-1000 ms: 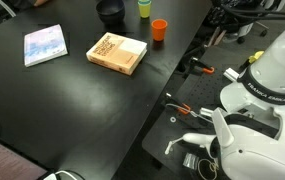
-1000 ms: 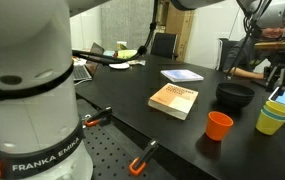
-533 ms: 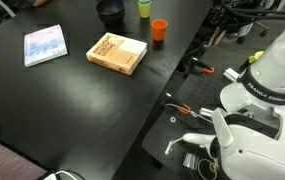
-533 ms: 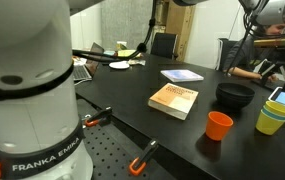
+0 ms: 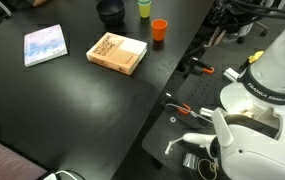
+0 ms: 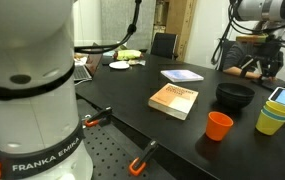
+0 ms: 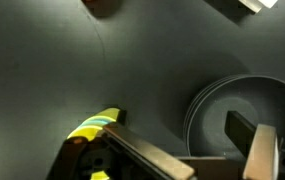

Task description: Stack up the plastic cups

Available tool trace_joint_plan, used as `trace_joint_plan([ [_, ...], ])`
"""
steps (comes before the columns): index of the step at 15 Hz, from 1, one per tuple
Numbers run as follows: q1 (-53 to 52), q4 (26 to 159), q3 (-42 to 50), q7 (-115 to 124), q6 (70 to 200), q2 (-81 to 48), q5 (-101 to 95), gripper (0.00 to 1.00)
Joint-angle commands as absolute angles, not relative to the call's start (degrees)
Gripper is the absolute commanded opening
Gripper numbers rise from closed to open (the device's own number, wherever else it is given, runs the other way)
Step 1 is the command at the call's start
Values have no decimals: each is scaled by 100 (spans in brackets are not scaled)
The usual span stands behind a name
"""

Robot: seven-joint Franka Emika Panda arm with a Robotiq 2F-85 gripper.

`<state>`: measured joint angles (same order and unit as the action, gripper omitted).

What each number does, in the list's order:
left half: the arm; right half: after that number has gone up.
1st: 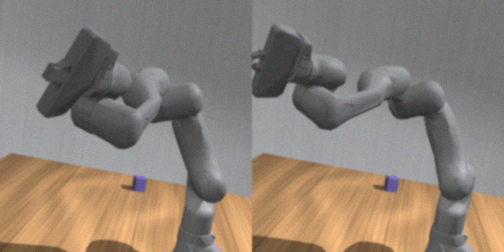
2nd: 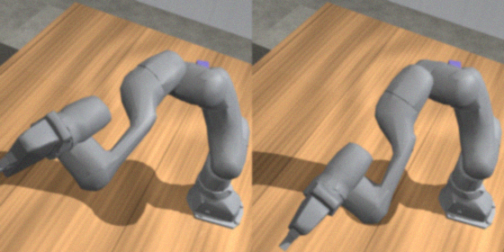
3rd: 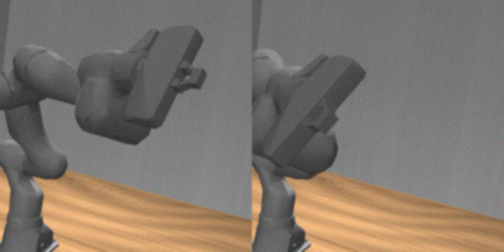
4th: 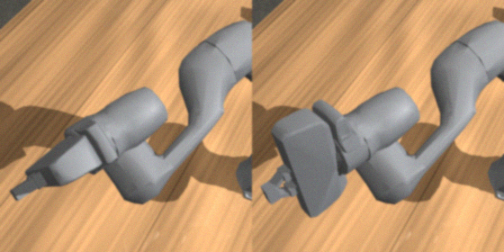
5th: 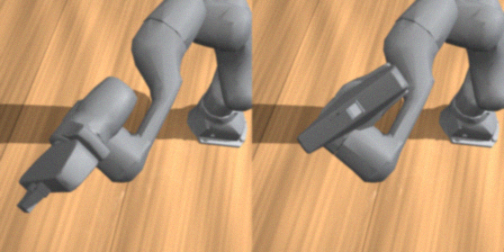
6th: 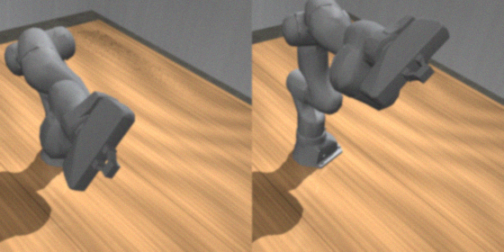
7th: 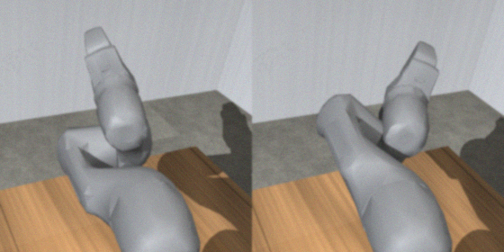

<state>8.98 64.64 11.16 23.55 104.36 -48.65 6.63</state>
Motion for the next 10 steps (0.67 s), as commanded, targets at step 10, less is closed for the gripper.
trace_joint_plan([
  [10, 346, 10268, 1170, 3489, 11911, -2698, 681, 100],
])
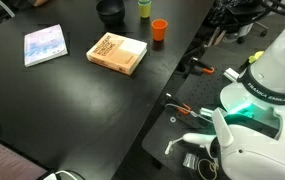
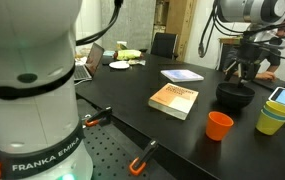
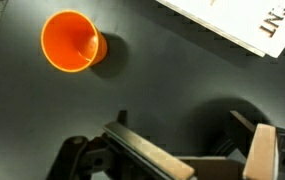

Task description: Stack up the plastic cups

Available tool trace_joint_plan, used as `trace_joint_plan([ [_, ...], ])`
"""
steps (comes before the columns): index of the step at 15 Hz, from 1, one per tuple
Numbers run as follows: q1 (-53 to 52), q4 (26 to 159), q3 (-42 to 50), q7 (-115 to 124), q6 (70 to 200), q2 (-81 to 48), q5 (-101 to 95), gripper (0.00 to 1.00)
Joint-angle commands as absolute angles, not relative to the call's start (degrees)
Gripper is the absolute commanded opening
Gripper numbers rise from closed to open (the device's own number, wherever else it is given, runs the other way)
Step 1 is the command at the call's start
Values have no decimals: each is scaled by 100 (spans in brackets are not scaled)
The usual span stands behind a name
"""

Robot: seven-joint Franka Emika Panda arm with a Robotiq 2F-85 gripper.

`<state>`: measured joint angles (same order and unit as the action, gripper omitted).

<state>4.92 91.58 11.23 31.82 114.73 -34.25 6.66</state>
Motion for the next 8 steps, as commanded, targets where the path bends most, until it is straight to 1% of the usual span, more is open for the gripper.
trace_joint_plan([
  [1, 328, 10563, 1162, 3577, 11983, -2540, 691, 100],
  [8, 289, 12699, 1191, 3883, 12884, -1394, 602, 100],
])
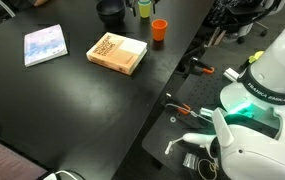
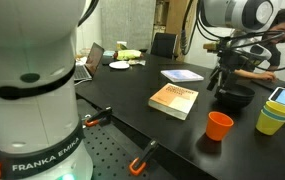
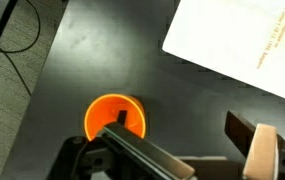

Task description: Stack up the plastic cups

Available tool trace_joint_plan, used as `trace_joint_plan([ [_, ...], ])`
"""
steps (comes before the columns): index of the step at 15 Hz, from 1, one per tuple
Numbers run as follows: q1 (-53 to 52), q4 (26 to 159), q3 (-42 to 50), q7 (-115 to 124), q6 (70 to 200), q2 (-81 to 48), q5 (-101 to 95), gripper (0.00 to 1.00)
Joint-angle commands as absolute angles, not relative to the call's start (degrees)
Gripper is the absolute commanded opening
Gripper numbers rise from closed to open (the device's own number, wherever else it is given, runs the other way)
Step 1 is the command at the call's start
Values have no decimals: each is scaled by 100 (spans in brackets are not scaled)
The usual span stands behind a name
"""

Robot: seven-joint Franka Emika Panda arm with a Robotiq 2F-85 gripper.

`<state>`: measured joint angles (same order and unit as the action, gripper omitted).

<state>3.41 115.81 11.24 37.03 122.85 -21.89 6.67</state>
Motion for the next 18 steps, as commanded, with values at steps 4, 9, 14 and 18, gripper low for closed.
trace_joint_plan([
  [4, 387, 12664, 1117, 3749, 12851, -1527, 593, 100],
  [9, 450, 12528, 1101, 3686, 13130, -1718, 683, 100],
  [14, 546, 12054, 1171, 3728, 13210, -2285, 719, 100],
  [18, 682, 11732, 1168, 3644, 13158, -2663, 835, 100],
])
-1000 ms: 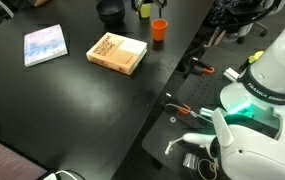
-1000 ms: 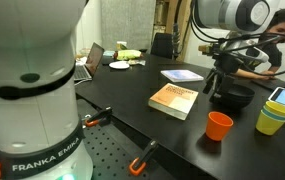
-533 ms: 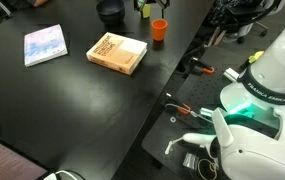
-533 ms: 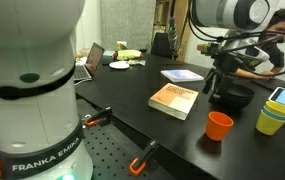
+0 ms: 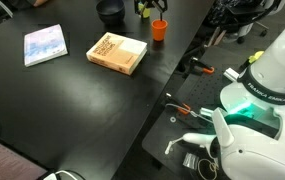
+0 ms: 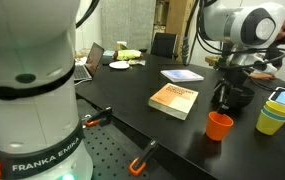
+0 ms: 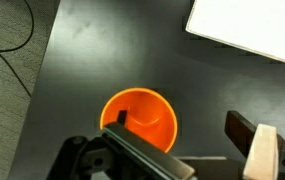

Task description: Stack up the plastic cups

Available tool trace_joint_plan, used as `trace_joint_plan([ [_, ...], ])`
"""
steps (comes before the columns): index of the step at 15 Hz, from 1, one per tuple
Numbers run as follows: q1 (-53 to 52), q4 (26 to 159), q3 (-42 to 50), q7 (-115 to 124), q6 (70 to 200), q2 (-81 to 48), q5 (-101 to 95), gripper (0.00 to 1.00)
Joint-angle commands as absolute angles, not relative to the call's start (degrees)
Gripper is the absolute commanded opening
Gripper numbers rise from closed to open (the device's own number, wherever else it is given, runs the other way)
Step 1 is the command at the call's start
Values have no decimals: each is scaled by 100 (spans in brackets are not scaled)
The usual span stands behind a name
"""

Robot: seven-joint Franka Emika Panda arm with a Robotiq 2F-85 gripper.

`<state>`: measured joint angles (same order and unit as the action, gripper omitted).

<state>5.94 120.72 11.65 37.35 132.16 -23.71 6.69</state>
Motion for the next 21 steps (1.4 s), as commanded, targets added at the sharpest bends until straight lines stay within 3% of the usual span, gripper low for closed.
trace_joint_plan([
  [1, 710, 11657, 1170, 3647, 13163, -2764, 876, 100],
  [5, 770, 11427, 1161, 3628, 13118, -3030, 974, 100],
  [6, 780, 11386, 1163, 3620, 13115, -3081, 982, 75],
  [8, 804, 11311, 1151, 3600, 13071, -3163, 1022, 68],
  [11, 823, 11226, 1144, 3583, 13027, -3254, 1075, 42],
  [17, 861, 11048, 1145, 3568, 12748, -3393, 1147, 1],
  [21, 850, 10863, 1205, 3648, 12242, -3384, 1058, 1],
])
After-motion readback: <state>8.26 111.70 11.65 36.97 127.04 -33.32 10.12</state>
